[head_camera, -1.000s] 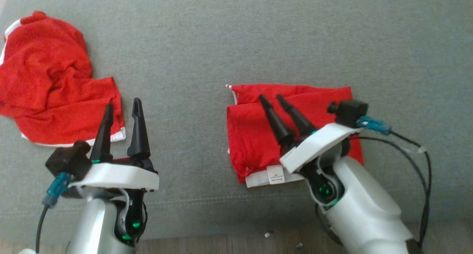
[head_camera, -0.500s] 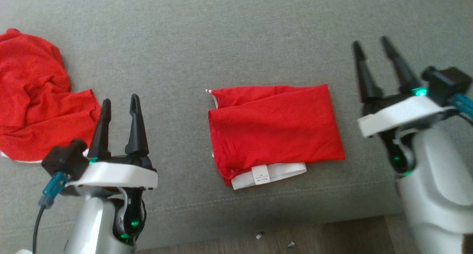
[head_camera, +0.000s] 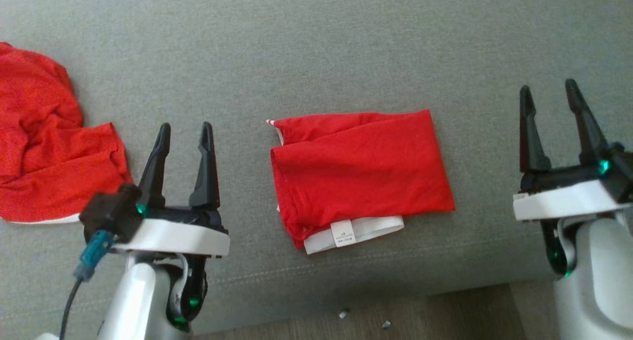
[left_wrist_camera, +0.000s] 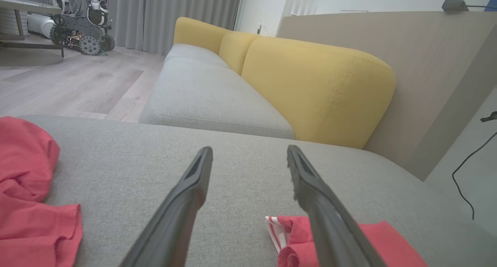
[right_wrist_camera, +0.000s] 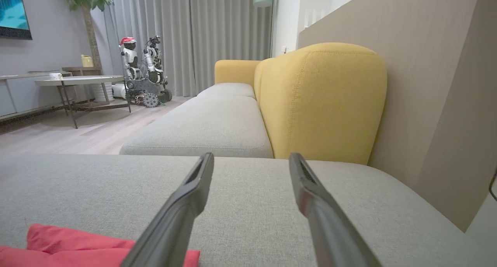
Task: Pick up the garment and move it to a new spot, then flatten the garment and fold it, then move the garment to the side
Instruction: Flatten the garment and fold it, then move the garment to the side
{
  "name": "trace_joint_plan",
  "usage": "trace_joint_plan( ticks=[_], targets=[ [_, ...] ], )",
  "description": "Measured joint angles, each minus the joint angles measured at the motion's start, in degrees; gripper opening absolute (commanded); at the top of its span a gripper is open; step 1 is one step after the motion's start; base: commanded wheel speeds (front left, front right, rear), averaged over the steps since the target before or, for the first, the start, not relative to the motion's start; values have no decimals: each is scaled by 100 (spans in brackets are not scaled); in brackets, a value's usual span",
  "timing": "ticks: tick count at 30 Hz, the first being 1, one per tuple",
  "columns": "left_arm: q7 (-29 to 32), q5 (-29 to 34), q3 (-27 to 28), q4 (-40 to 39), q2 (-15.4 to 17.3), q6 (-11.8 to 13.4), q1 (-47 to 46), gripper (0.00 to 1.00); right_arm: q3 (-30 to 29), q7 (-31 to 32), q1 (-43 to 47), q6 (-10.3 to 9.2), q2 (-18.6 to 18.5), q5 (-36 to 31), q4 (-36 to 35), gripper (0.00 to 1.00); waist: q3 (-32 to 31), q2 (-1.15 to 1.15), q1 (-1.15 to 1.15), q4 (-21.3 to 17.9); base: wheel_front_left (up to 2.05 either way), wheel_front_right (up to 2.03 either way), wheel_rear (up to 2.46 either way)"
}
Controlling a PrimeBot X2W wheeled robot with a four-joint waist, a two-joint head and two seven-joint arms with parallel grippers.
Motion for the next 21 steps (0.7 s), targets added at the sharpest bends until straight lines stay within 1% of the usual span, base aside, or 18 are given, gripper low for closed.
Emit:
trace_joint_plan(
  ticks=[3,5,8,10,18,21],
  targets=[
    [0,112,-51,-103,0,35,51,100,-108,-101,147,0,169,-207,-41,100,-14,0,0,-17,0,0,0],
    [0,136,-48,-143,0,113,116,100,-134,-148,213,0,245,-359,-53,100,-32,0,0,-20,0,0,0],
    [0,219,-35,-167,0,121,242,100,-188,-189,319,0,356,-536,-63,100,-57,0,0,-3,0,0,0],
    [0,259,-27,-212,0,162,254,100,-192,-189,381,0,385,-626,-62,100,-69,0,0,9,0,0,0],
    [0,259,1,-253,1,163,254,100,-171,-190,448,0,415,-636,-103,100,-93,0,0,42,0,0,0],
    [0,255,-2,-252,1,162,254,100,-120,-204,448,0,422,-619,76,100,-102,0,0,59,0,0,0]
  ],
)
